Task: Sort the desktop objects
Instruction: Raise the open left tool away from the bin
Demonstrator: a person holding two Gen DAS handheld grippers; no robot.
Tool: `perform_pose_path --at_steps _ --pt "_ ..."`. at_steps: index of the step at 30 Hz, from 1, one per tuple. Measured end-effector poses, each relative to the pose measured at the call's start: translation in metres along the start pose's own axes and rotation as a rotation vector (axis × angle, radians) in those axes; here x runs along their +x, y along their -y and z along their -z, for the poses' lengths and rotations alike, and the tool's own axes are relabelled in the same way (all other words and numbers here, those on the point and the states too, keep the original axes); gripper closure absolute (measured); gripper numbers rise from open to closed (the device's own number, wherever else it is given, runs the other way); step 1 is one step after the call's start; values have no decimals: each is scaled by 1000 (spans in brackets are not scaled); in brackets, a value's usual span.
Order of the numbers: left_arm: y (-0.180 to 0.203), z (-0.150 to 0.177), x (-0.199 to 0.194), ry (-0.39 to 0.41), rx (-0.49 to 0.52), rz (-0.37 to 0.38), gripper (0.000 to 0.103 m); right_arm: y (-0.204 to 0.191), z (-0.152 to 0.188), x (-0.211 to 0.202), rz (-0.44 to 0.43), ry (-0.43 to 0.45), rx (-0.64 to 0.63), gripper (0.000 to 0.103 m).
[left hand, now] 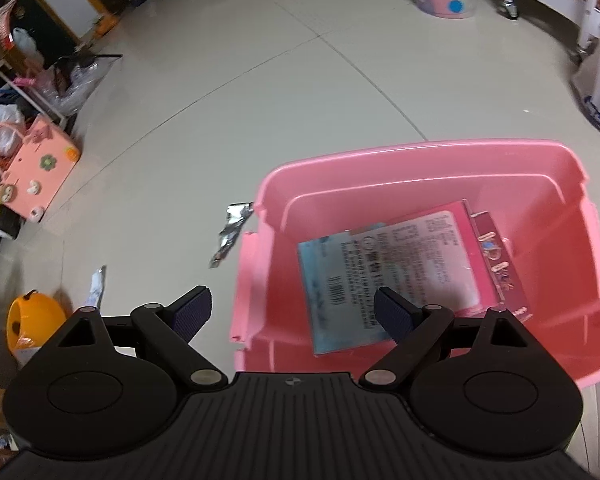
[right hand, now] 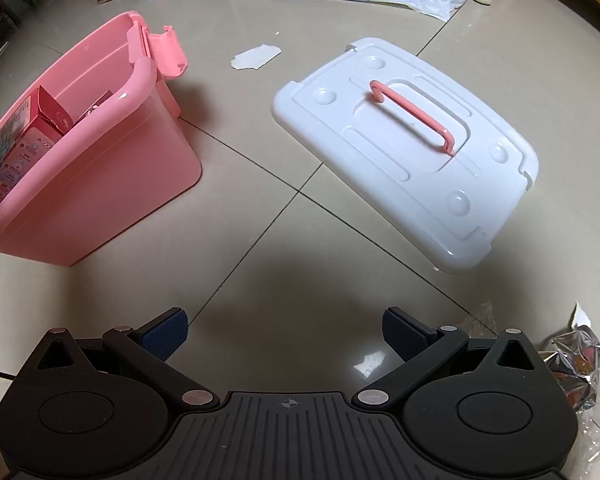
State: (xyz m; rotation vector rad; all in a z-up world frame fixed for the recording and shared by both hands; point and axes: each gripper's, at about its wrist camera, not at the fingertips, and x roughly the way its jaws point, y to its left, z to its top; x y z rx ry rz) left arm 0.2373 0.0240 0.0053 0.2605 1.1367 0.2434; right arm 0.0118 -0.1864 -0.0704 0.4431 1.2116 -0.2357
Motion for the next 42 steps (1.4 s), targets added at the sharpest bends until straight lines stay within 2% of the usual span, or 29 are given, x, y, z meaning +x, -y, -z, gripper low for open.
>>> perform_pose_path --at_steps 7,15,18,25,31,34,38,42 --pt "-3 0 0 -3 -18 -12 13 1 1 -2 2 2 -5 0" --pt "-39 0 10 -49 -175 13 13 2 1 -2 -1 6 7 0" --pt "-43 0 13 -53 -183 11 13 0 2 -2 -4 3 3 0" --pt "-49 -1 16 -36 -217 -148 13 2 3 3 -3 -4 13 0" --pt "-54 1 27 -75 -226 -224 12 4 4 6 -3 -12 27 0" --pt "-50 3 34 -110 -207 -215 12 3 5 6 -11 -16 22 0" --pt "-47 5 35 -114 -219 -227 9 4 5 7 -12 -18 25 0" --pt "-47 4 34 -117 -244 -109 9 8 5 8 -7 -24 41 0"
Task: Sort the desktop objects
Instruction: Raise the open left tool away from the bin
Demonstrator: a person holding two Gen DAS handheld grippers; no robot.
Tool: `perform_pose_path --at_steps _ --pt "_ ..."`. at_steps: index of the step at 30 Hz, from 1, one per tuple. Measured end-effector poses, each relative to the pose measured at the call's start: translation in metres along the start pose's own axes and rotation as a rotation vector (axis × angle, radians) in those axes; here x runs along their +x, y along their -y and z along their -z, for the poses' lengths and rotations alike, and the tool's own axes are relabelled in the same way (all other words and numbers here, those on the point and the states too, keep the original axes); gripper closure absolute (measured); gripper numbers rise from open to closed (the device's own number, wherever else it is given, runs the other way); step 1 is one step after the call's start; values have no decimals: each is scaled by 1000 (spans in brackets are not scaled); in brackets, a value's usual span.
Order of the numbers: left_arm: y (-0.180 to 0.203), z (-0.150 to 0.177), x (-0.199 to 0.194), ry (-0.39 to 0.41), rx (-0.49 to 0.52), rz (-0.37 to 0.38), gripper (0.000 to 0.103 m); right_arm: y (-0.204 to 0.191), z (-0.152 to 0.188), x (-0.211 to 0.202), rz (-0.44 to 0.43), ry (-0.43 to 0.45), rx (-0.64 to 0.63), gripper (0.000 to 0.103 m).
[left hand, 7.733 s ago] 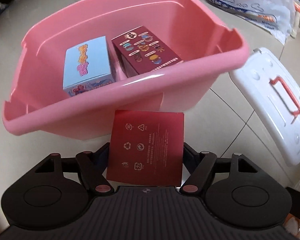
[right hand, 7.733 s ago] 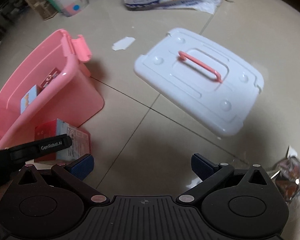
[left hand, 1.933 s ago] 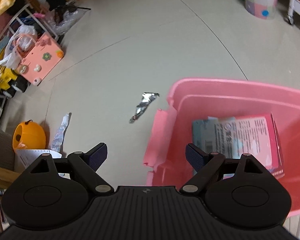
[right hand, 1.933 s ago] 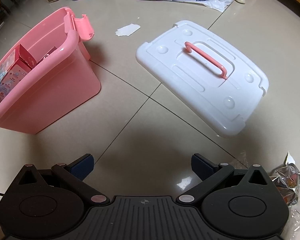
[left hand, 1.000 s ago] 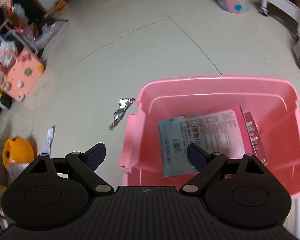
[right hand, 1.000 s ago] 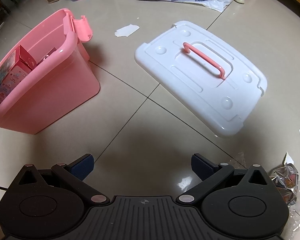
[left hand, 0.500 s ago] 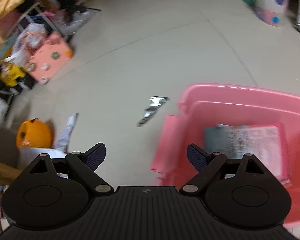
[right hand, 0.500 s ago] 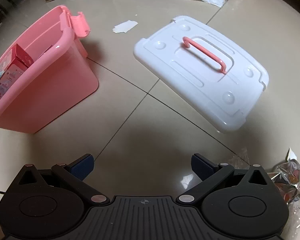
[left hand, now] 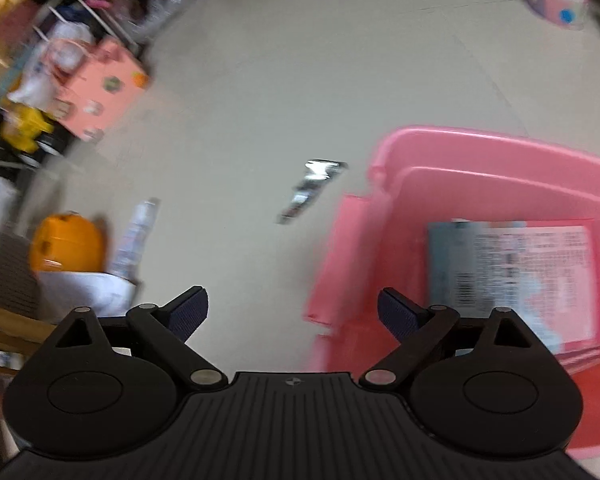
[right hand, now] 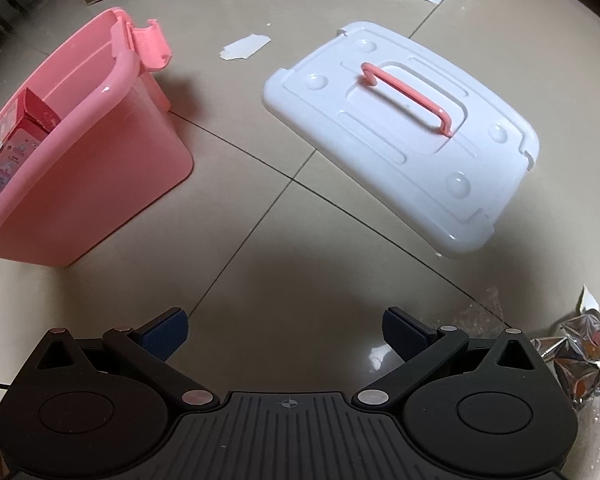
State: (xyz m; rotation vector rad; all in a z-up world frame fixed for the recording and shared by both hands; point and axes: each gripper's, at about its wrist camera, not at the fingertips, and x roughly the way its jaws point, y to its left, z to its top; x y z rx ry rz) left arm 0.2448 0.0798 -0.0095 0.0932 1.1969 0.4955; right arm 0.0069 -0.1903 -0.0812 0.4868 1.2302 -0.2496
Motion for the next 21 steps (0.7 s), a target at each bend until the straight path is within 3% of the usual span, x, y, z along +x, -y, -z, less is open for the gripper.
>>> perform_pose_path --at_steps 6,9,12,15,19,21 --pt "10 1 -6 10 31 63 9 0 2 4 -4 -9 0 0" --pt "14 2 -4 5 46 33 9 -2 3 5 0 -16 -10 0" --pt "15 2 -5 11 20 61 10 -1 3 4 -3 -12 -6 0" --pt "19 1 -9 -17 -3 171 10 0 2 2 1 -5 -16 0" --pt "46 12 -14 -72 77 252 10 3 2 3 2 -11 0 0" --pt "64 24 -18 -73 151 250 10 3 1 2 1 -9 -4 0"
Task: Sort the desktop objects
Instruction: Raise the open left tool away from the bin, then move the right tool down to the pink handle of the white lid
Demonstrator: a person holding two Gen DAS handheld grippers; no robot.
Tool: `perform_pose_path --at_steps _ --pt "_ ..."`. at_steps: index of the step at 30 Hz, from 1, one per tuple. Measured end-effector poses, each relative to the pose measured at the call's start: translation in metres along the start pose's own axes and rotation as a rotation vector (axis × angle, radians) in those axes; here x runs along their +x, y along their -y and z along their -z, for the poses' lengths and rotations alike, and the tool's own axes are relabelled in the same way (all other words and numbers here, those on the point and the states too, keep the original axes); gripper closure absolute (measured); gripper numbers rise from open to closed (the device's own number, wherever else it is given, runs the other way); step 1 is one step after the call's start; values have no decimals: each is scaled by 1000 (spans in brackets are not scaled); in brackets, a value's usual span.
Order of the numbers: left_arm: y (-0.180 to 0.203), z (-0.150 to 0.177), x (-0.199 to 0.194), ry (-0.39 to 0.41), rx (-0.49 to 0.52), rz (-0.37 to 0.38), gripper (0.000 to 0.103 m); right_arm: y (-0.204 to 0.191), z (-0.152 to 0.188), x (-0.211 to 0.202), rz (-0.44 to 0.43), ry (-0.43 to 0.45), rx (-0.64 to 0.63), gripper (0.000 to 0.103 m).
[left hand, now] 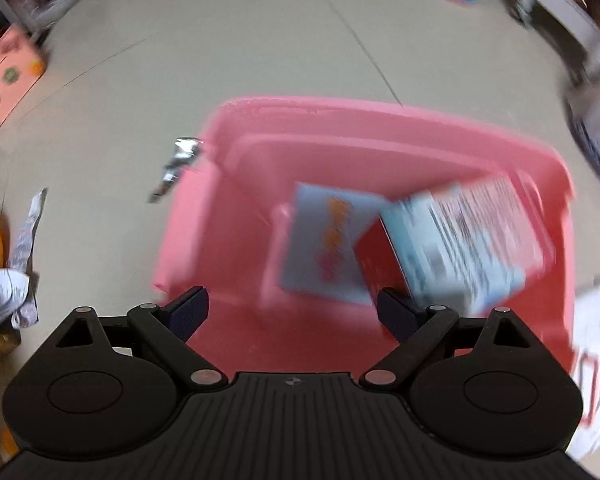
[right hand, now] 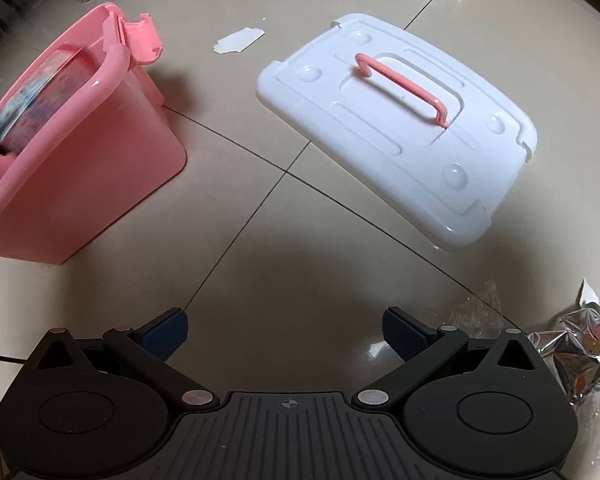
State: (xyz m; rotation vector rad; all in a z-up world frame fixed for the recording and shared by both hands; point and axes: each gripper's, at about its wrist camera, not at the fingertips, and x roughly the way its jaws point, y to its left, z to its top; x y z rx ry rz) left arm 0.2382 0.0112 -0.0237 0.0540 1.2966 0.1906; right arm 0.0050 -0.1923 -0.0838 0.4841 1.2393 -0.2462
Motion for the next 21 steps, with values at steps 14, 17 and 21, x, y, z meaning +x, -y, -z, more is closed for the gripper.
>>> perform_pose_path --at_steps 14,17,21 --pt "23 14 -7 16 81 -41 10 8 -4 -7 17 9 -27 0" --pt "11 15 -17 12 54 -67 10 7 -5 -10 20 12 -39 0" --pt "-8 18 -38 38 39 -125 10 3 -9 -22 8 42 -56 0"
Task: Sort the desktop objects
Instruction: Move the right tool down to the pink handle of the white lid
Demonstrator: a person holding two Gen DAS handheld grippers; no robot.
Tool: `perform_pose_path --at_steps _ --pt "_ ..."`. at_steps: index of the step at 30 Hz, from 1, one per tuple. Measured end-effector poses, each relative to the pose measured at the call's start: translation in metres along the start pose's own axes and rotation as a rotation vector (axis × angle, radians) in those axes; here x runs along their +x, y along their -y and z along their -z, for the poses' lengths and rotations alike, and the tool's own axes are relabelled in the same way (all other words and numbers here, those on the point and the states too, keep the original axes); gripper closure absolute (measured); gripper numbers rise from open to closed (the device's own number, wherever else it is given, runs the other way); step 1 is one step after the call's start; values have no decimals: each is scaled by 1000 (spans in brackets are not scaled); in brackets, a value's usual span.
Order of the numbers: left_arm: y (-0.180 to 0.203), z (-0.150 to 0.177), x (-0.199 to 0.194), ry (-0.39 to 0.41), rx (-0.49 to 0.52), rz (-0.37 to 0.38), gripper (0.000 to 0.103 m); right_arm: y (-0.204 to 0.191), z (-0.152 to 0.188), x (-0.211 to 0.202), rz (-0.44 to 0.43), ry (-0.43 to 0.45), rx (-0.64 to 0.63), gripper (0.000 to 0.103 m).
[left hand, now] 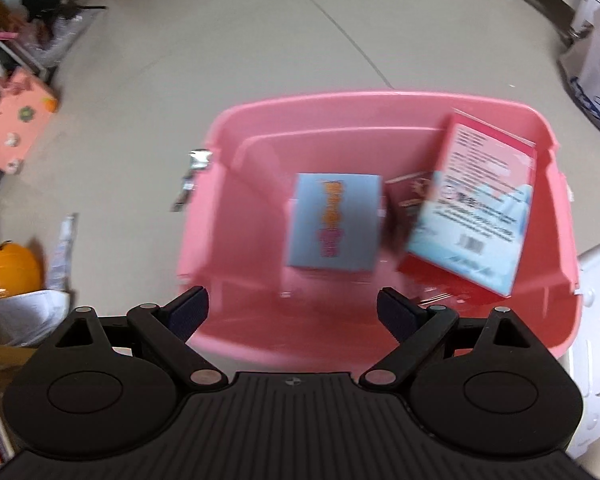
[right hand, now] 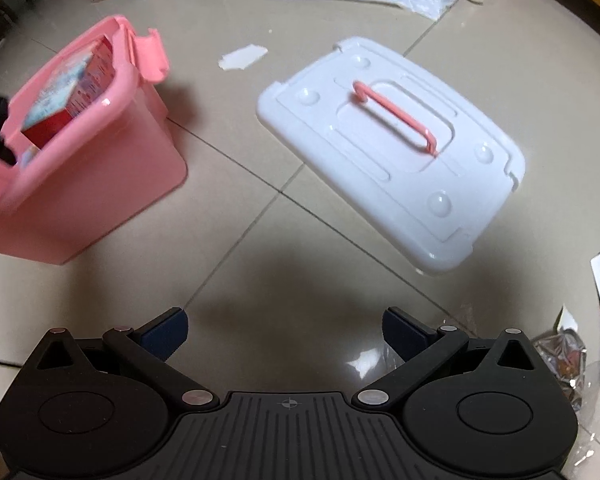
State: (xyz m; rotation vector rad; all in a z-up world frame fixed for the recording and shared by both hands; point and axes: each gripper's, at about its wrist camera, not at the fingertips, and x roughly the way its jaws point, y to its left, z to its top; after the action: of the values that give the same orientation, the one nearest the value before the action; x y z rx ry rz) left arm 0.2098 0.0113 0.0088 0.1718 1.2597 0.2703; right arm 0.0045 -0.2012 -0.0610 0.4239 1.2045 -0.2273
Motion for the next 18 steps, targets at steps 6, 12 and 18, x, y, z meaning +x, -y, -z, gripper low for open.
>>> perform_pose_path --at_steps 6,12,18 --pt "-26 29 -31 70 -2 -55 9 -5 -10 -25 -41 75 -90 0" --pt "-50 73 -56 113 0 -72 6 3 -22 -62 -46 228 -160 0" --pt "-60 119 -62 82 -21 -50 5 13 -37 -94 -44 309 -149 0"
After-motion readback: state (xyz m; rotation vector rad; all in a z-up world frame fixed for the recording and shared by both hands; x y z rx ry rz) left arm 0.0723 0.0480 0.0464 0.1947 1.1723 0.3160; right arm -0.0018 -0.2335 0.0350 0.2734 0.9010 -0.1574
